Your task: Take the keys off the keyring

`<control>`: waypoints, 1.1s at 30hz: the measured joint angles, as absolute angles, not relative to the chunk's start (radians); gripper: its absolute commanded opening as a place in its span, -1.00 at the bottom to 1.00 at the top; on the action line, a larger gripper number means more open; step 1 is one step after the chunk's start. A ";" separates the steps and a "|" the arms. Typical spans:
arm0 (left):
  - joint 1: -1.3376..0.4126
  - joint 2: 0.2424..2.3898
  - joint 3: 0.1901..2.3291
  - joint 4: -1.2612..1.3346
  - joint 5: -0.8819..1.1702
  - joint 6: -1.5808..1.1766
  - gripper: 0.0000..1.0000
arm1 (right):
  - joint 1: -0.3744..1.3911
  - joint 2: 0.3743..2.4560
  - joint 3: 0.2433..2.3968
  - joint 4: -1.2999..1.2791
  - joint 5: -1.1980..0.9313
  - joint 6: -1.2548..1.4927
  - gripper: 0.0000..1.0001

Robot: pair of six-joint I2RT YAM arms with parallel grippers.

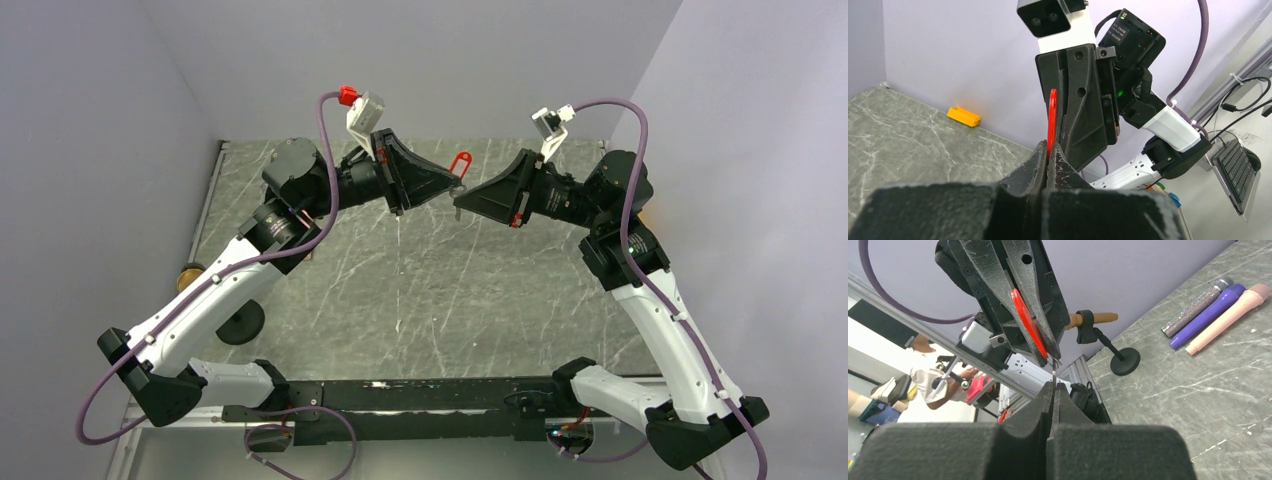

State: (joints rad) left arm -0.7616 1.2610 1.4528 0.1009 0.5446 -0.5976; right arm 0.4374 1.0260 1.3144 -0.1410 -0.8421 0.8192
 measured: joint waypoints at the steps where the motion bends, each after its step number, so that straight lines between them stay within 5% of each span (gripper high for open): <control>1: -0.761 1.261 1.453 0.099 0.545 -0.599 -1.00 | 0.437 1.026 1.314 -0.142 -0.842 0.819 -1.00; 6: -0.760 1.261 1.453 0.092 0.545 -0.604 -1.00 | 0.437 1.026 1.314 -0.150 -0.842 0.818 -0.92; 11: -0.760 1.261 1.453 0.098 0.540 -0.620 -1.00 | 0.437 1.026 1.314 -0.152 -0.844 0.818 0.11; 13: -0.757 1.261 1.453 0.110 0.534 -0.632 -1.00 | 0.437 1.026 1.315 -0.155 -0.846 0.817 0.28; 26: -0.754 1.261 1.453 0.161 0.532 -0.679 -1.00 | 0.437 1.032 1.314 -0.126 -0.829 0.816 0.50; 33: -0.754 1.261 1.453 0.178 0.534 -0.702 -1.00 | 0.437 1.049 1.313 -0.028 -0.800 0.842 0.24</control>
State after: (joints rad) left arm -0.7536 1.2610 1.4532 0.1783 0.5343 -0.7025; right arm 0.4374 1.0489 1.3132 -0.0277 -0.8001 0.8417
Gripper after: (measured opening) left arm 0.020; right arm 0.704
